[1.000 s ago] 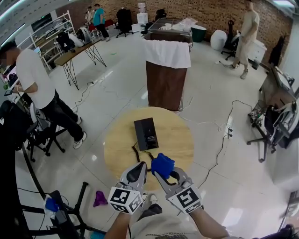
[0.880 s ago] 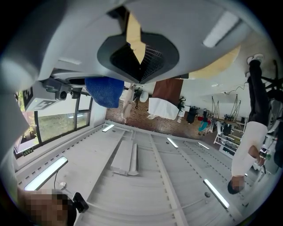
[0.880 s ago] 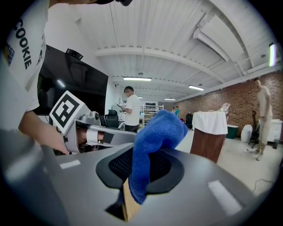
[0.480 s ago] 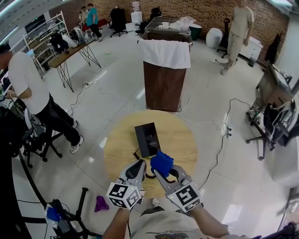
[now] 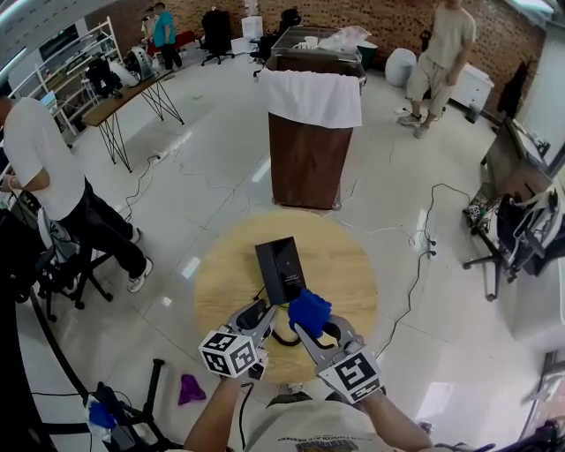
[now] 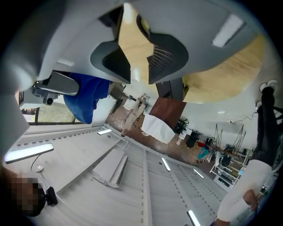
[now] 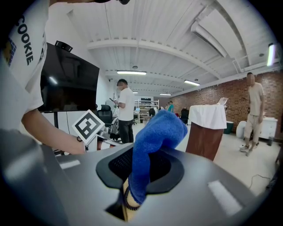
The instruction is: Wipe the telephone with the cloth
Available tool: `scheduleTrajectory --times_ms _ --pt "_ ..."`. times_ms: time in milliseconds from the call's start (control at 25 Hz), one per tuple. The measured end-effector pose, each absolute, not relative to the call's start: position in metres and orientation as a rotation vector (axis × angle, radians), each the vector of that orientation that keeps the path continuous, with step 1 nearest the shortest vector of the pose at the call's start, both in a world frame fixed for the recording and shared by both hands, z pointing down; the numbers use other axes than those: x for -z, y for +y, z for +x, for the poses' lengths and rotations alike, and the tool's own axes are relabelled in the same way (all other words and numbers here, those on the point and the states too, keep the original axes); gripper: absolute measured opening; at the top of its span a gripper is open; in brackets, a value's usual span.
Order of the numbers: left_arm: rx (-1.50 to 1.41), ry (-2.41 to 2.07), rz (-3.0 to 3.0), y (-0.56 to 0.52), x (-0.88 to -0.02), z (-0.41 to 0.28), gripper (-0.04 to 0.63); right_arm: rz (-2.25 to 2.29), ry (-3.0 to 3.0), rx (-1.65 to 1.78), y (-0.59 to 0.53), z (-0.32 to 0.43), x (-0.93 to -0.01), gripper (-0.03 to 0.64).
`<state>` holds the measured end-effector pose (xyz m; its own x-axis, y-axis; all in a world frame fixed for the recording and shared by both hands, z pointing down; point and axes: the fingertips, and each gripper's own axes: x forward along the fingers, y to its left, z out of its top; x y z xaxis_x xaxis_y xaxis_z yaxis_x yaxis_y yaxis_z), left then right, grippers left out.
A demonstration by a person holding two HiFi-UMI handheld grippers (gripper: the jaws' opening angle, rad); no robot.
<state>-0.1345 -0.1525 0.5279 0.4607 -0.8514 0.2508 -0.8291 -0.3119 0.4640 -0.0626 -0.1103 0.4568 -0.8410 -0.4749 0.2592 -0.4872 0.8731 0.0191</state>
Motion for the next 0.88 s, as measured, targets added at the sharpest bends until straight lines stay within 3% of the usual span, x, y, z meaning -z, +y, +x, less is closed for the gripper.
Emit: scheduleTrajectory --times_ms 480,880 --pt "0.103 -1.182 2.039 -0.226 -0.614 -0.178 0.201 0.818 -2.704 -0.138 -0.138 -0.056 -0.479 0.060" --pt "0.060 -1.043 2.001 -0.259 -0.651 -0.181 0.202 0.858 -2.658 -0.182 -0.154 -0.052 -0.488 0.060"
